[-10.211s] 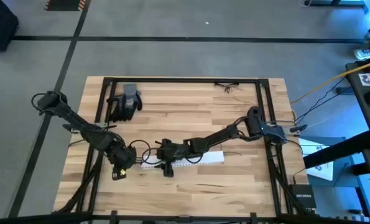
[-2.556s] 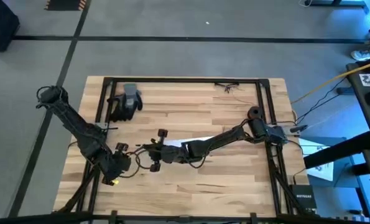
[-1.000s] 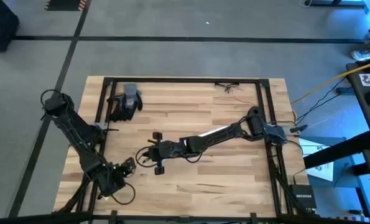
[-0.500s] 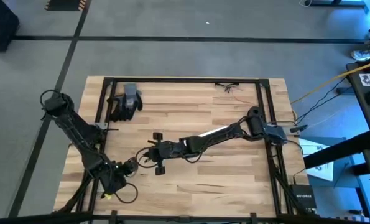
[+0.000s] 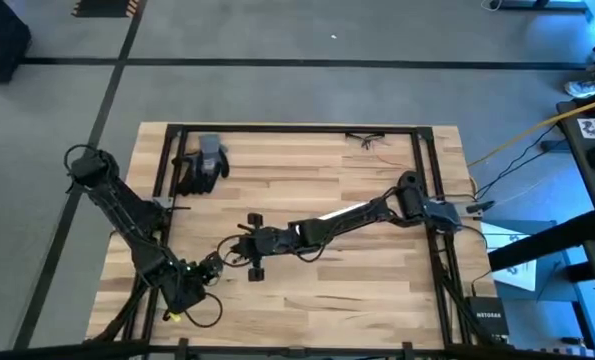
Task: Ziptie cables
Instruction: Close the white cable duct
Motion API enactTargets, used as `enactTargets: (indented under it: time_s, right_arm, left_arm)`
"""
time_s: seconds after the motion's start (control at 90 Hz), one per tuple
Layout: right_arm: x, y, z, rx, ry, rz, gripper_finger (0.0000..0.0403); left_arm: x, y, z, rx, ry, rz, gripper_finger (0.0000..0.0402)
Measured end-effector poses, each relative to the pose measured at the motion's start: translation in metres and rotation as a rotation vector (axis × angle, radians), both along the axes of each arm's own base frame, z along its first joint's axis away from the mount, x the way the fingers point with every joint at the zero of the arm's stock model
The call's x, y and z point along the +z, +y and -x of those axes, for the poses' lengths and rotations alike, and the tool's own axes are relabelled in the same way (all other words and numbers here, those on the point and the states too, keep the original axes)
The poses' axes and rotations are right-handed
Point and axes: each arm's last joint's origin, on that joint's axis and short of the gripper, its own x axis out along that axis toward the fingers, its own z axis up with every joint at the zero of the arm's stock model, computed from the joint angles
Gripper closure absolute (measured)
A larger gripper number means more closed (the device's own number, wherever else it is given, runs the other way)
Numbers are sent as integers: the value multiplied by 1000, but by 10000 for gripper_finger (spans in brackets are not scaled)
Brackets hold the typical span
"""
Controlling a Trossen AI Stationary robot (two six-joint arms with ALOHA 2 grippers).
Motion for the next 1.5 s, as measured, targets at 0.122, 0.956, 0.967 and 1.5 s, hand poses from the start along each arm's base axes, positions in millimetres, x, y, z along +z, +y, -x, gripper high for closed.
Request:
enactTargets:
  time_s: [0.122,0.956,0.967,1.5]
  right_arm:
    - [3,-1,2,-1,7,14,314]
    - [51,7,-7,199,-198,42,206]
    - [51,6,-7,201,-193,47,207]
    - [53,8,-3,266,-156,54,217]
  left_arm:
    - [0,0,0,0,0,-1,235]
    - [2,-2,-3,-111,-41,-51,235]
    - [2,-2,-3,-119,-45,-58,235]
    - [18,-21,-24,11,-265,267,235]
